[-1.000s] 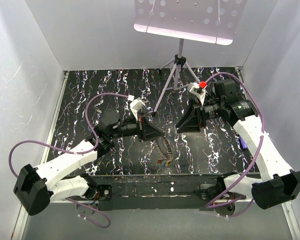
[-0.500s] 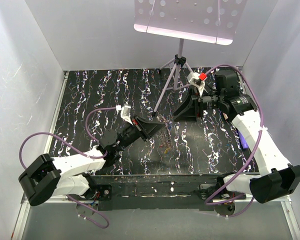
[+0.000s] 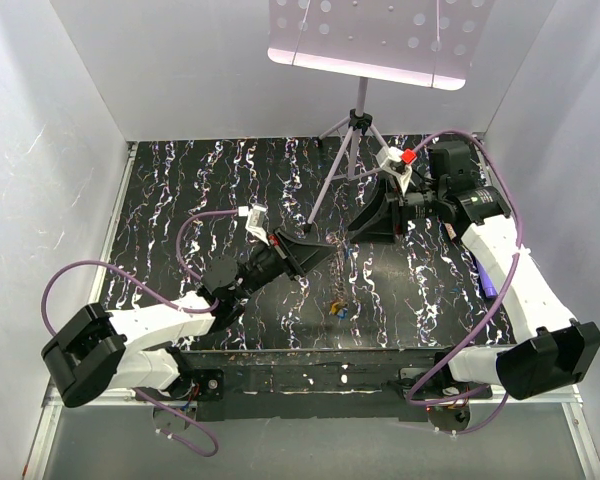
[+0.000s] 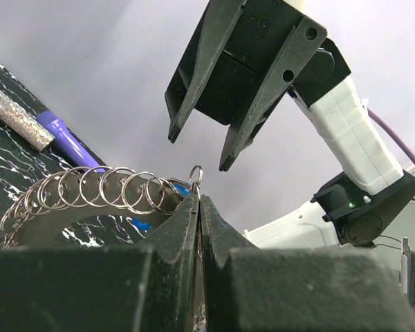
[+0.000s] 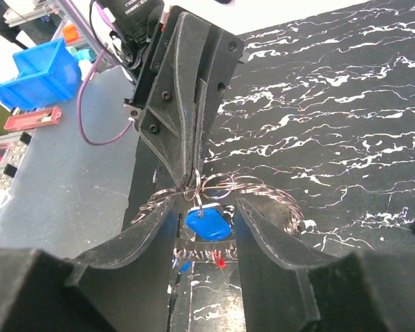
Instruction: Put the keys on the keyring
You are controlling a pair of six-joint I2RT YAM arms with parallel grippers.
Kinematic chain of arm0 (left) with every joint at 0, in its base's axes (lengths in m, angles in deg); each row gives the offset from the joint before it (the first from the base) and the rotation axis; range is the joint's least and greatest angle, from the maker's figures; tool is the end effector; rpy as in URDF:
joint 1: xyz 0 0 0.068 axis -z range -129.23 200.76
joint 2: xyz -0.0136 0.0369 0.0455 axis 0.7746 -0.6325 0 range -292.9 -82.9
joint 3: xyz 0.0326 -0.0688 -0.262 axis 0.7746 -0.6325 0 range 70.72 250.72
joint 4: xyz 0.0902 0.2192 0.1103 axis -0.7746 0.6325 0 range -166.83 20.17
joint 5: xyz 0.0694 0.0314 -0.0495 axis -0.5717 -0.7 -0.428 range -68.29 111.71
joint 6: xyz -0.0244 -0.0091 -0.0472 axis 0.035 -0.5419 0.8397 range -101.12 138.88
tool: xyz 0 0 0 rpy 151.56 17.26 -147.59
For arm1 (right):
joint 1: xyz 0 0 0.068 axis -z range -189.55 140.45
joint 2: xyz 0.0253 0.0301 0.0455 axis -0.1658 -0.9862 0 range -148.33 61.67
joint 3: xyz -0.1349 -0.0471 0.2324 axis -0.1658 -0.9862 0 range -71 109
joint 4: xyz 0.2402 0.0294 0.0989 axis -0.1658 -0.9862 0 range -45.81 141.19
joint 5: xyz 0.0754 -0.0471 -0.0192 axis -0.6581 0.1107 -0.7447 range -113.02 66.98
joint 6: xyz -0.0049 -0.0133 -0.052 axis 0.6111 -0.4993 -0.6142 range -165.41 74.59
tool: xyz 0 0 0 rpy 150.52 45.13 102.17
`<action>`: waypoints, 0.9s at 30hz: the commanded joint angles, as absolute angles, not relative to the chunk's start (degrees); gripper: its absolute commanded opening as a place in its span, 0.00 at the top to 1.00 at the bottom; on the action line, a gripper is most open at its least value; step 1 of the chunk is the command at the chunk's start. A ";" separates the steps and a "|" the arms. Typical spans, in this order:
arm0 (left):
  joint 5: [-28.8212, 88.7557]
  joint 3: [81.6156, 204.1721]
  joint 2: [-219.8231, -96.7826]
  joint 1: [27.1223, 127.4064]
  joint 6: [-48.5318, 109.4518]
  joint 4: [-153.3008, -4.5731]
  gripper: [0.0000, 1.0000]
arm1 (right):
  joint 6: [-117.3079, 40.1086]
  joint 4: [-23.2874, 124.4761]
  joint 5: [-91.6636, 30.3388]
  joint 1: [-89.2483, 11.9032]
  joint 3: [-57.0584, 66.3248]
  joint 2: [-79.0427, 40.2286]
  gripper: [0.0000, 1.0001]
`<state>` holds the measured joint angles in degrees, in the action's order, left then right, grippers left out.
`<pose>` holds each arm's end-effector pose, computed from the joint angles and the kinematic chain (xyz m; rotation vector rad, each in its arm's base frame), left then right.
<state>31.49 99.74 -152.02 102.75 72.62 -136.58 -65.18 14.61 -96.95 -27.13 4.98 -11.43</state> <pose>0.1520 -0.2043 0.2848 0.1505 1.4203 -1.6765 0.2325 0.1095 0.3918 -1.2581 1.4674 1.3310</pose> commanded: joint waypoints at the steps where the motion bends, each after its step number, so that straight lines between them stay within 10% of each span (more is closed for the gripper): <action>1: 33.48 102.89 -152.06 103.06 74.07 -137.39 1.00 | -70.11 11.64 -100.45 -26.86 6.17 -11.36 0.53; 27: 33.66 103.07 -151.19 103.06 73.72 -137.48 1.00 | -71.25 6.37 -100.10 -27.74 6.70 -13.30 0.72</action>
<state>33.56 100.81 -152.94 102.75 73.77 -134.92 -70.93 7.40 -99.88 -27.28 4.98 -13.57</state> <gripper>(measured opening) 0.010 0.292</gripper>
